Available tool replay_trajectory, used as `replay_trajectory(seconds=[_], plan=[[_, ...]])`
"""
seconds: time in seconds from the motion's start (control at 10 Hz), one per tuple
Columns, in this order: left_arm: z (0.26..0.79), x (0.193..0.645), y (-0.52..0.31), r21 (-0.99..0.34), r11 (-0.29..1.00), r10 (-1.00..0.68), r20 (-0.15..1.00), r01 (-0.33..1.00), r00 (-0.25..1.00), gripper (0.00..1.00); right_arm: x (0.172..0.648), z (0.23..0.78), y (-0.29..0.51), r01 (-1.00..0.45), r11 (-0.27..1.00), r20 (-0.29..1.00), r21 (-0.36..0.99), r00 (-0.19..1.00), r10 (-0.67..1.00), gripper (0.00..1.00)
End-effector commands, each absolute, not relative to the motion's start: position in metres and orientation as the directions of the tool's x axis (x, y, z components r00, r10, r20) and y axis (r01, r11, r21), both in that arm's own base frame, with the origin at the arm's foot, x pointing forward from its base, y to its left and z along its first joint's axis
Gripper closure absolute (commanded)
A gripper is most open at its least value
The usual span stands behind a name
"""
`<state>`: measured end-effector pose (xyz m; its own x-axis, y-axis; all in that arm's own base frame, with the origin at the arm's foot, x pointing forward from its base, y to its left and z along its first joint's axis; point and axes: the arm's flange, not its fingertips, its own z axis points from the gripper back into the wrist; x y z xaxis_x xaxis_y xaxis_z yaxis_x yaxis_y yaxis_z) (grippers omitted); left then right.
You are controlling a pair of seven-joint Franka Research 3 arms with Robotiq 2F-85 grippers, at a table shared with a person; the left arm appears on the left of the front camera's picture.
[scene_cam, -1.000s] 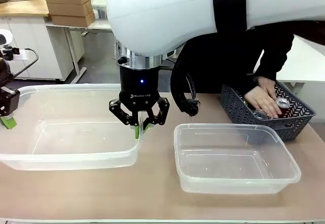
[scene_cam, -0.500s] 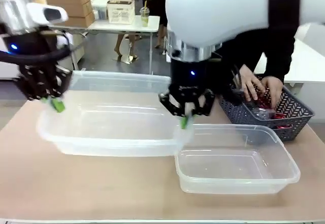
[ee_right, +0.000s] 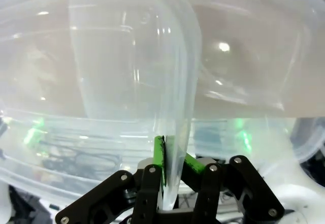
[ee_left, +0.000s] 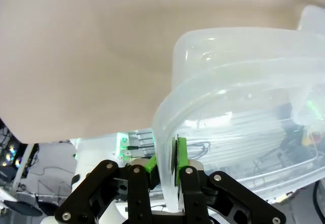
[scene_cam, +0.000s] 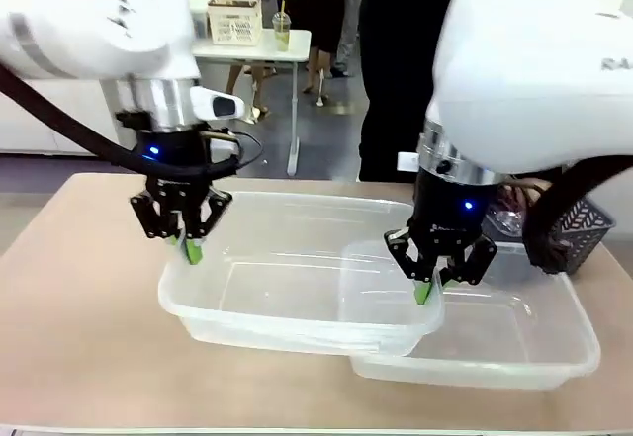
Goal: Sort the waste into each basket.
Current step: Pick up the Organizing box on the left side of the table and lift it, then offer the picked Organizing box to the human.
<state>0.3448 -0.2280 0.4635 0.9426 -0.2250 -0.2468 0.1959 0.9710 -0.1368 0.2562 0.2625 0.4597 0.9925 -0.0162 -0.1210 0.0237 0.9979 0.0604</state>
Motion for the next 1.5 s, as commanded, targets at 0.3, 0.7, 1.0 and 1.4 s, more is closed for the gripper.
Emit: replay_trajectory(seconds=[0.3,0.7,1.0,1.4], plan=[[0.4708,0.338,-0.2281,-0.13,0.969,-0.237,-0.242,0.21,0.941,0.93,0.2574,0.4582,0.2682,-0.003,1.0,-0.139,0.026,0.99,0.007,0.94],[0.4708,0.338,-0.2281,-0.13,0.969,-0.237,-0.242,0.21,0.941,0.93,0.2574,0.4582,0.2682,-0.003,1.0,-0.139,0.026,0.99,0.007,0.94],[0.4708,0.338,-0.2281,-0.13,0.969,-0.237,-0.242,0.21,0.941,0.93,0.2574,0.4582,0.2682,-0.003,1.0,-0.139,0.026,0.99,0.007,0.94],[0.4708,0.338,-0.2281,-0.13,0.969,-0.237,-0.242,0.21,0.941,0.93,0.2574,0.4582,0.2682,-0.003,1.0,-0.139,0.026,0.99,0.007,0.94]])
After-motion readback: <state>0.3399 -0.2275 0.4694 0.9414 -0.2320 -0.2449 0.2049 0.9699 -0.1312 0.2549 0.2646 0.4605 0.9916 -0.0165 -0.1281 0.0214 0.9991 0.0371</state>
